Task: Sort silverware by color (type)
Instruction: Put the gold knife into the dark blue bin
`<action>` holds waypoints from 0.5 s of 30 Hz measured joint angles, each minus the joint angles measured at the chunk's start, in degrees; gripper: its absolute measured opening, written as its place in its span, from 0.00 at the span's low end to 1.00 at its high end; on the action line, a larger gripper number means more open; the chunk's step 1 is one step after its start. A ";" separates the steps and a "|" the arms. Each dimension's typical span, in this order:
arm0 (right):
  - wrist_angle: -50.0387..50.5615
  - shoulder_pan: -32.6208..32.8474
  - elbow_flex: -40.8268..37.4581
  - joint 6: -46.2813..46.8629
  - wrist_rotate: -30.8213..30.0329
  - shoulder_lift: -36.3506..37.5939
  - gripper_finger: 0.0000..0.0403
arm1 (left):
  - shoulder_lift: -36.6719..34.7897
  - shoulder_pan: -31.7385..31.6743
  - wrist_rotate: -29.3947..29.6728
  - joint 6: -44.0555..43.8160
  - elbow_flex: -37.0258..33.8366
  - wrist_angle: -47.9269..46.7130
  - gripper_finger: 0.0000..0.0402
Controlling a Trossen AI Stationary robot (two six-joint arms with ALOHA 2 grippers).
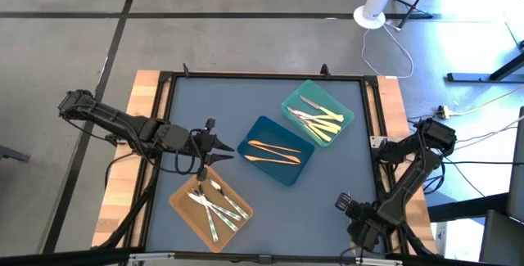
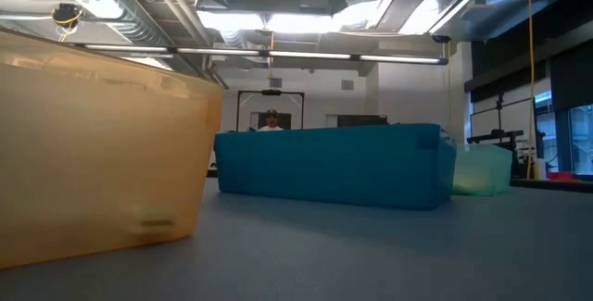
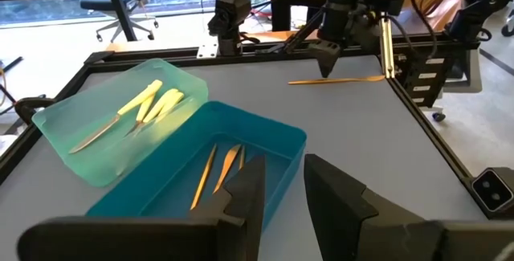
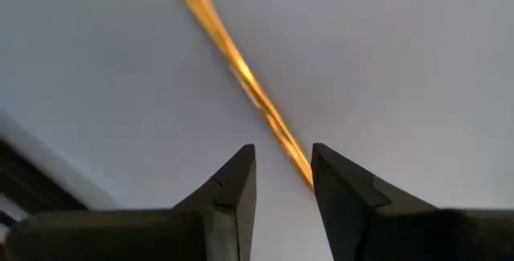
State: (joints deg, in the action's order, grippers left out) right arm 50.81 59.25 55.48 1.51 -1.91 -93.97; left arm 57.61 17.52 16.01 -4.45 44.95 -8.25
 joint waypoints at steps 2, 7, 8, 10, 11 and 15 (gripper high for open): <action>-1.35 1.06 0.00 -1.65 -0.02 0.00 0.27 | -0.01 0.00 0.02 0.02 0.00 0.02 0.21; -1.69 2.05 0.00 -3.49 -1.15 -0.62 0.27 | 0.01 0.00 0.02 0.04 0.00 0.04 0.21; -1.69 2.02 0.00 -3.49 -1.26 -0.95 0.27 | -0.01 0.00 0.02 0.06 0.00 0.04 0.21; -1.75 1.87 0.00 -3.49 -1.42 -1.86 0.27 | -0.01 0.00 0.02 0.06 0.00 0.10 0.21; -1.73 1.87 0.00 -3.49 -1.61 -2.29 0.27 | 0.01 0.00 0.02 0.06 0.00 0.11 0.21; -1.25 1.87 0.00 -3.47 -3.51 -3.85 0.27 | 0.00 0.00 0.02 0.08 0.00 0.11 0.21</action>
State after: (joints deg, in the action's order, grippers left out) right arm 49.56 61.12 55.48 -1.96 -5.42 -97.82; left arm 57.61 17.52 16.03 -4.36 44.95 -8.14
